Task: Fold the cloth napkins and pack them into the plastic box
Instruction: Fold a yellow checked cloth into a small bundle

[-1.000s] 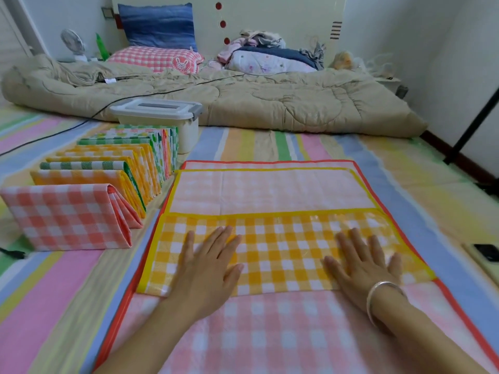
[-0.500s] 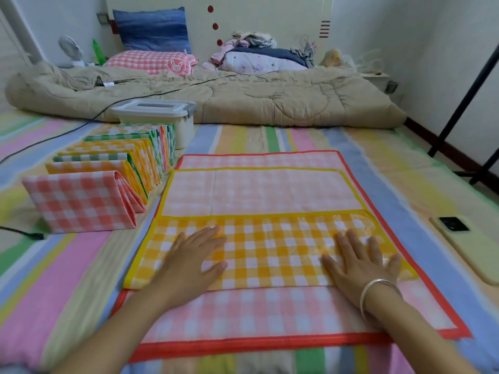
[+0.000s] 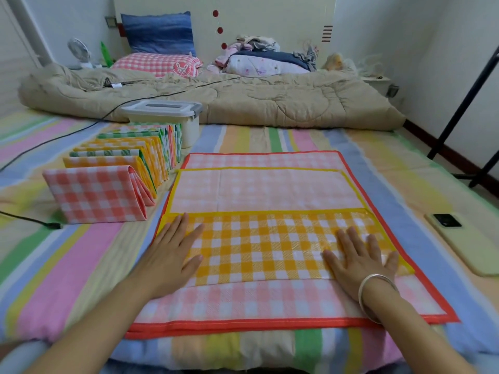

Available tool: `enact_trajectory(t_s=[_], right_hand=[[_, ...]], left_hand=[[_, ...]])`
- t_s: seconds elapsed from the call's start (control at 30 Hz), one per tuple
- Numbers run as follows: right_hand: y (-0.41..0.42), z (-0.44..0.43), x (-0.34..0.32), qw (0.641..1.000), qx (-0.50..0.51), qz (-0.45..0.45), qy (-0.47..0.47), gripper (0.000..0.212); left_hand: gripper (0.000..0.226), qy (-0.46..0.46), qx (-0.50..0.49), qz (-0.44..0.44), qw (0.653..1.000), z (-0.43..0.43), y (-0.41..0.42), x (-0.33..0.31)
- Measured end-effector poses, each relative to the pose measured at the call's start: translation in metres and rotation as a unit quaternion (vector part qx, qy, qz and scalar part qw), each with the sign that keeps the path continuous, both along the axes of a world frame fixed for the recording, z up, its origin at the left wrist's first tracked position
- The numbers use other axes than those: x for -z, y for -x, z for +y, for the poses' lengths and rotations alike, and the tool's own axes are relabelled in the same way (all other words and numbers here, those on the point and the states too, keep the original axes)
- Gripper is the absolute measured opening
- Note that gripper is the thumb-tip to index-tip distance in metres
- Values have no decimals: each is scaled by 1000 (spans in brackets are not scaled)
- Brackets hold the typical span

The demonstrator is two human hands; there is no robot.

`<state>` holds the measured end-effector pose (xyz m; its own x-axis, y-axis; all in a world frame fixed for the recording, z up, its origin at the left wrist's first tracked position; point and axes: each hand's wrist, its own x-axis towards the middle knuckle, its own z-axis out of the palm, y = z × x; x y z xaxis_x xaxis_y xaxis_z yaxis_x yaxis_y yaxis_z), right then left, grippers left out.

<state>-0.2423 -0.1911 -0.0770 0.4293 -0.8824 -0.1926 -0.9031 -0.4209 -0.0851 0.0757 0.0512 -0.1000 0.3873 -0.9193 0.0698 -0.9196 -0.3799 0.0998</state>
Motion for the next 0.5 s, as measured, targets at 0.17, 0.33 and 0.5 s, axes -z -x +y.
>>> enact_trajectory(t_s=[0.17,0.33,0.5], right_hand=[[1,-1,-1,1000,-4,2,-1,73],[1,0,-2,1000,-3,2,-4,72],[0,1,-3,1000,0,3,0,73]], left_hand=[[93,-55,-10,3,998,-5,-5,-22],[110,-110,30,-65,991,-17,-29,-34],[113,-136,36,-68,988,-19,-32,-35]])
